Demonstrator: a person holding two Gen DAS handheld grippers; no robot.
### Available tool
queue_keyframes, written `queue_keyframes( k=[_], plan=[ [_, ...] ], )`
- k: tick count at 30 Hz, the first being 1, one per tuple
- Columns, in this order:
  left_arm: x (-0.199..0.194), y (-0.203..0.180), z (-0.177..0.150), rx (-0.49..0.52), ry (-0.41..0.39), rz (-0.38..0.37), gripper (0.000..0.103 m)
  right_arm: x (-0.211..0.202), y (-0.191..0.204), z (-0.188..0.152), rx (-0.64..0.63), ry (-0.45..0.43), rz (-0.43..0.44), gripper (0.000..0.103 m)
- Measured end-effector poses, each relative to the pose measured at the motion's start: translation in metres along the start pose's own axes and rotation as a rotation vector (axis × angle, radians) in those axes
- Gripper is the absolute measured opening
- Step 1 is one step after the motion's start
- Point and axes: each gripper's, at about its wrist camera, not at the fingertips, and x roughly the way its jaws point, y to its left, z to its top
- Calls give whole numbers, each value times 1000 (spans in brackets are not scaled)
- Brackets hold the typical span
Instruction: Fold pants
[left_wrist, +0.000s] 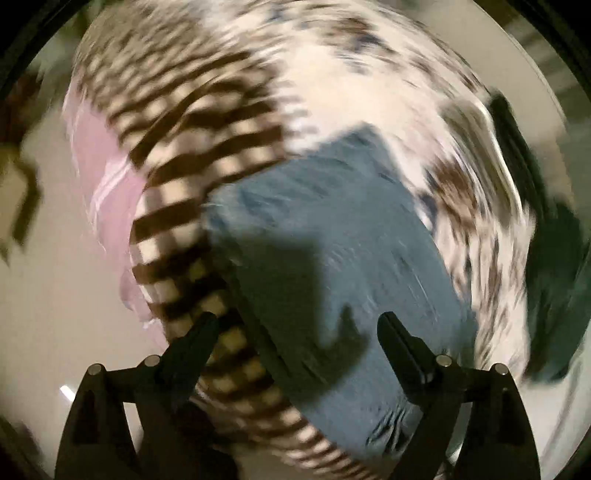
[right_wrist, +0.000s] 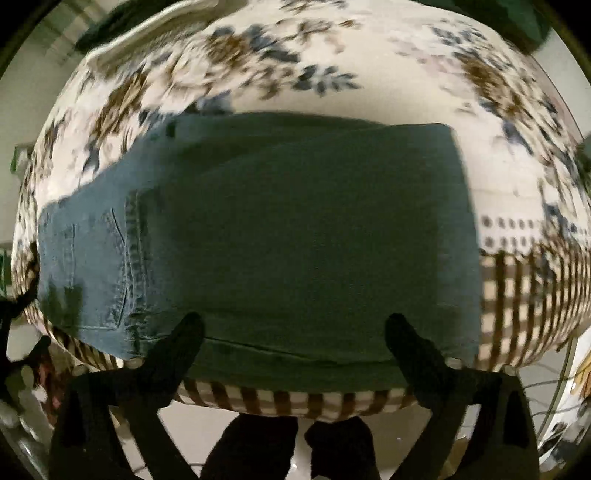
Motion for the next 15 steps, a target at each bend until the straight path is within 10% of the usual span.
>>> queue_keyframes(
  k=[4,15],
  plan=[
    [34,23,23,-90,12,-74,56,18,23,7,-40,17,-39,89],
    [28,71,2,-219,-64,-336,35,54,57,17,16,106,-66,89]
  ],
)
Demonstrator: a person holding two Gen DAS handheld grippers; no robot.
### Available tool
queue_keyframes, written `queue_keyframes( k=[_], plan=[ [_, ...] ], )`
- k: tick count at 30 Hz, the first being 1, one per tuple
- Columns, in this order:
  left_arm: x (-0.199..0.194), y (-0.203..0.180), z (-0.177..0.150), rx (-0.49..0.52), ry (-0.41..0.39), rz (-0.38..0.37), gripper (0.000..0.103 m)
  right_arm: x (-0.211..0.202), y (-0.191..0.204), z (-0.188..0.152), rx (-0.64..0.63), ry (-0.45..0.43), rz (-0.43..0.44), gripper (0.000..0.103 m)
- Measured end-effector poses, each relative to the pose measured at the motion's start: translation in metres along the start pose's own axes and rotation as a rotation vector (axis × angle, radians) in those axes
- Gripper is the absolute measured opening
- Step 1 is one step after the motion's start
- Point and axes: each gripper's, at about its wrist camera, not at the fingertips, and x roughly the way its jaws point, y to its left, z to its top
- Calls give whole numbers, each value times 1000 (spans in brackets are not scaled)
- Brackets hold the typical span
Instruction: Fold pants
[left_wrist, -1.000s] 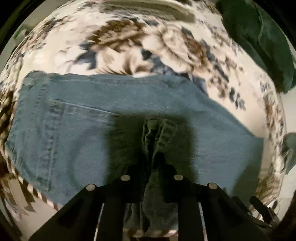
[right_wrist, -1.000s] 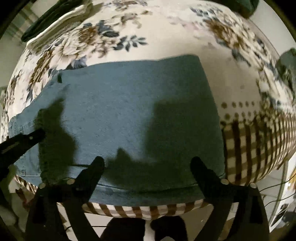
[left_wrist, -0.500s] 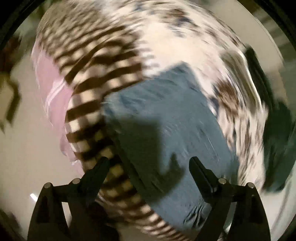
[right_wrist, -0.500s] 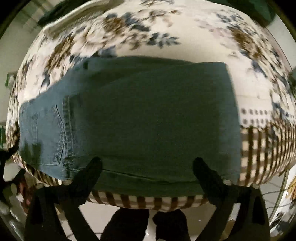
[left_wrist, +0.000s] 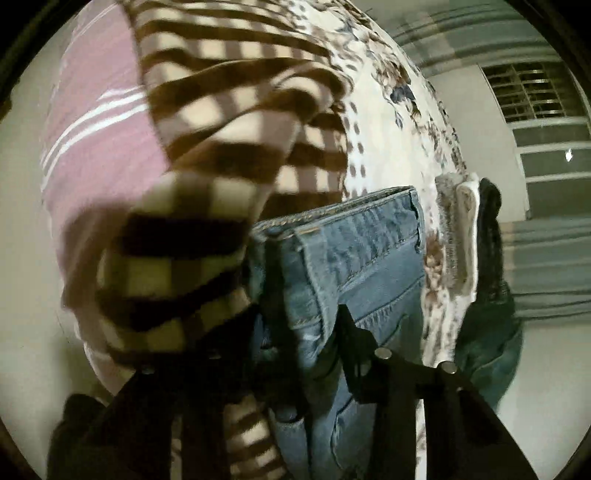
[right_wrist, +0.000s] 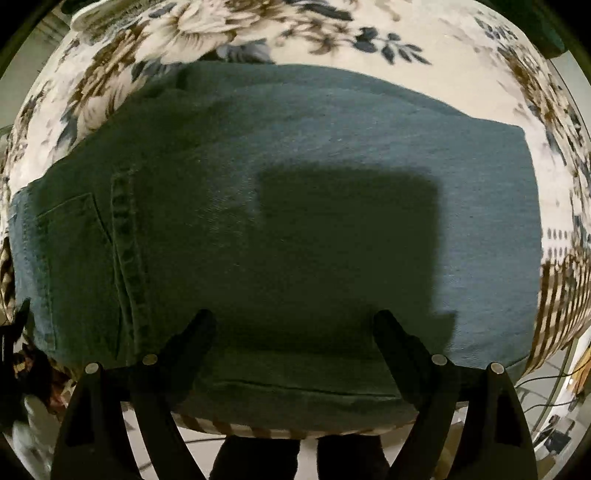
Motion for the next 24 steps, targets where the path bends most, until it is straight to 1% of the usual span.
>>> queue_keyframes(
  k=[3,4,5,6,9,11,13,14,15,17,18,21,23,24],
  plan=[
    [2,5,2,-26,25,-30,39,4,7,2,-4,2,-7,89],
    [6,6,5,-25,36,-25,43,5,10,3,-6,1,-13,89],
    [15,3,8,-27,42,-22,44,6,11,2,-5,2,-16,89],
    [20,3,13,-30,42,-26,44,7,11,2,-3,4,-18,89],
    [29,-4,21,-36,25,-12,51,9,14,0,-1,4,-19,89],
    [30,-5,21,-48,7,3,53,8,17,0,0,4,-16,89],
    [28,-5,18,-69,-22,8,51,9,20,0,0,4,-11,89],
    [26,-8,15,-68,-38,19,44,9,20,1,-1,4,-9,89],
    [23,-11,14,-53,-51,28,38,8,21,1,-2,3,-6,89],
    [15,-26,9,15,-81,58,25,9,17,6,-1,2,4,89],
    [7,-38,5,67,-96,75,23,8,16,5,2,0,11,89],
    [-8,-63,-3,172,-127,97,21,8,8,3,15,-7,57,89],
    [-20,-85,-13,269,-153,99,20,6,4,-3,16,-14,86,89],
    [-26,-92,-17,299,-164,101,20,5,3,-6,14,-18,99,89]
  ],
)
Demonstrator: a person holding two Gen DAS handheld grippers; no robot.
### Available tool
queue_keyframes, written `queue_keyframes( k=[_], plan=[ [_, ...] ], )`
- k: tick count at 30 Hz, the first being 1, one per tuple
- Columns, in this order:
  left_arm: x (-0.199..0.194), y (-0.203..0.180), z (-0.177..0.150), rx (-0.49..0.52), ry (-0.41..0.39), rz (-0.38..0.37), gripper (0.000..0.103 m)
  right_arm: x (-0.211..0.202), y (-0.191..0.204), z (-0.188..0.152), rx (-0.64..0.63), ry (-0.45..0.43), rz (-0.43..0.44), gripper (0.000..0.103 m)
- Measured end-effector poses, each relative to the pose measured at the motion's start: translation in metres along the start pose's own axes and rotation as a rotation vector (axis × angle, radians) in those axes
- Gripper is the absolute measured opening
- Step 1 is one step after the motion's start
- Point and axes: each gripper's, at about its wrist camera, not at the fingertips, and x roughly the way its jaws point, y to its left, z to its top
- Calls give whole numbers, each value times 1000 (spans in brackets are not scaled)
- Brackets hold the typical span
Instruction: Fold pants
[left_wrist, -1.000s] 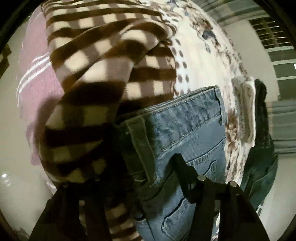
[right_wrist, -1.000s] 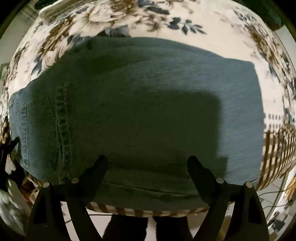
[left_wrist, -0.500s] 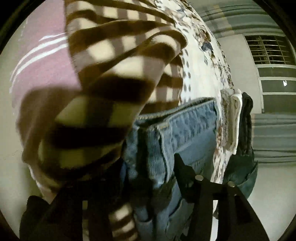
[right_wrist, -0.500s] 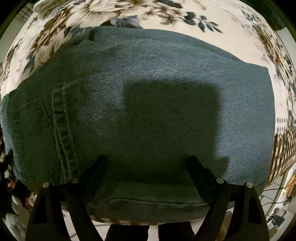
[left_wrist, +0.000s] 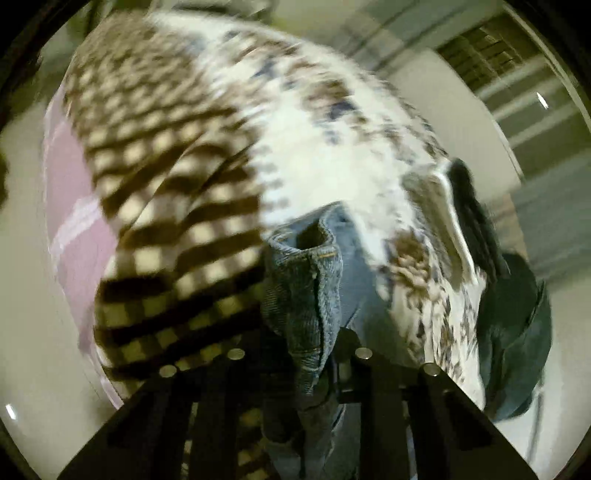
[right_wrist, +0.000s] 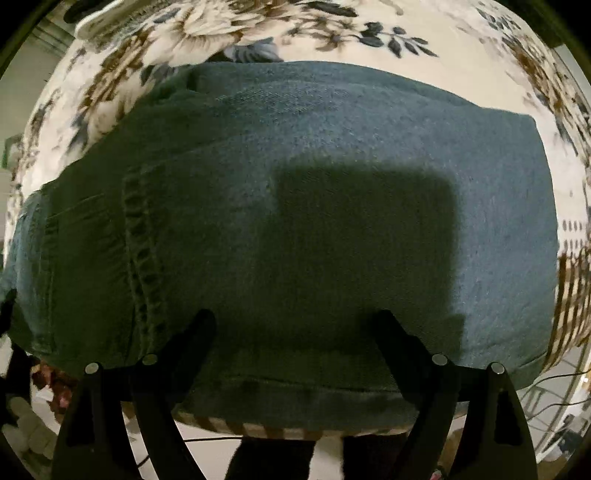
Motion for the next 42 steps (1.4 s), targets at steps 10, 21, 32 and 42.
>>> queue_keyframes(
  k=[10,21,32,42],
  plan=[
    [-61,-100,-39,293,-114,-42,17,-43,-43,-16,-94,-105,-46,97],
    [-95,-223,-156,585,-70,-103,16,-93,-174,-33,40,-159,64,97],
    [-7,-280,-325,857,215,-82,15,-84,-356,-72,332,-120,17,97],
    [32,-284,-393,1042,346,48,18,-93,-426,-89,425,-125,44,97]
  ],
)
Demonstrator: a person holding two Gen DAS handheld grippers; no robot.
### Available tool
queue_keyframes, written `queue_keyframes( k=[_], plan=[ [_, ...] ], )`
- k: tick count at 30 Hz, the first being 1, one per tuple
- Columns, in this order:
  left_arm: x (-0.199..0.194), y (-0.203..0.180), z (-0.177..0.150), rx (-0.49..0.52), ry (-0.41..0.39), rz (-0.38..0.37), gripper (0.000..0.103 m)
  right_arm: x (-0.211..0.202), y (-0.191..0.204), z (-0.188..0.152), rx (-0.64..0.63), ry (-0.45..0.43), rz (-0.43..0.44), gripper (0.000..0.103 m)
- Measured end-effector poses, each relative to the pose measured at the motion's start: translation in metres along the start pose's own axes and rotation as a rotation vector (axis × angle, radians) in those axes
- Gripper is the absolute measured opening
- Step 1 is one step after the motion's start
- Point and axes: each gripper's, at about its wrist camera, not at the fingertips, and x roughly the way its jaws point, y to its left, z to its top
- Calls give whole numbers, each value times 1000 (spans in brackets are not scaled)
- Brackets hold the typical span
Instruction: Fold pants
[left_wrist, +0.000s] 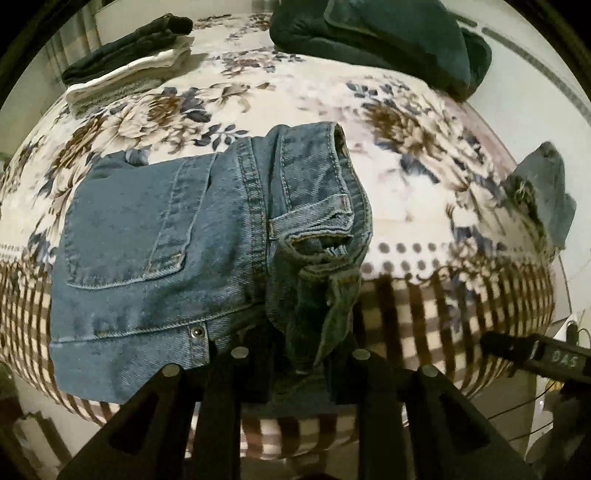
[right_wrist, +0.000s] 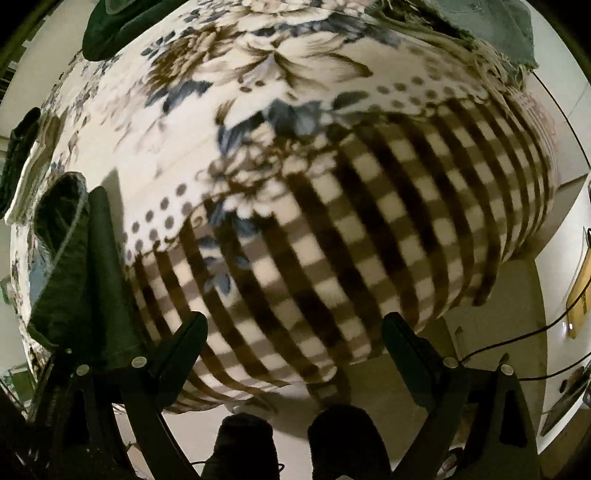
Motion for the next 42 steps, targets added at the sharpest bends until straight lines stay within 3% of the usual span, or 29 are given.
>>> queue_keyframes(
  k=[3,6,7,8,16,20,25,27,28,31,37,39,42],
  plan=[
    [-5,-6,7,14,44,52,23,-6,6,8,-13,-3,44,97],
    [-19,-12,10,31,50,78,45,-9,15,15,-15,3,112,103],
    [-23,-11,11,33,48,95,73,-11,17,17,-17,5,138,103],
    [-29,-12,12,42,49,135,94,-14,20,21,-23,5,168,103],
    [-49,10,17,89,18,251,95,-16,86,47,-116,6,377,103],
    [-42,23,15,91,32,294,95,10,128,57,-173,89,429,103],
    [-36,36,10,75,49,330,95,59,158,53,-145,221,456,103],
    [-35,40,8,66,58,335,95,71,163,46,-122,251,474,80],
    [-36,42,7,61,61,337,95,71,164,42,-120,239,490,46],
    [-39,53,5,25,75,331,95,58,167,33,-134,157,481,23],
    [-50,103,13,-112,65,295,95,10,154,23,-120,48,453,12],
    [-45,127,23,-163,65,300,95,6,138,25,-84,46,442,12],
    [-28,156,41,-223,73,295,95,11,113,26,-82,55,359,12]
  ],
)
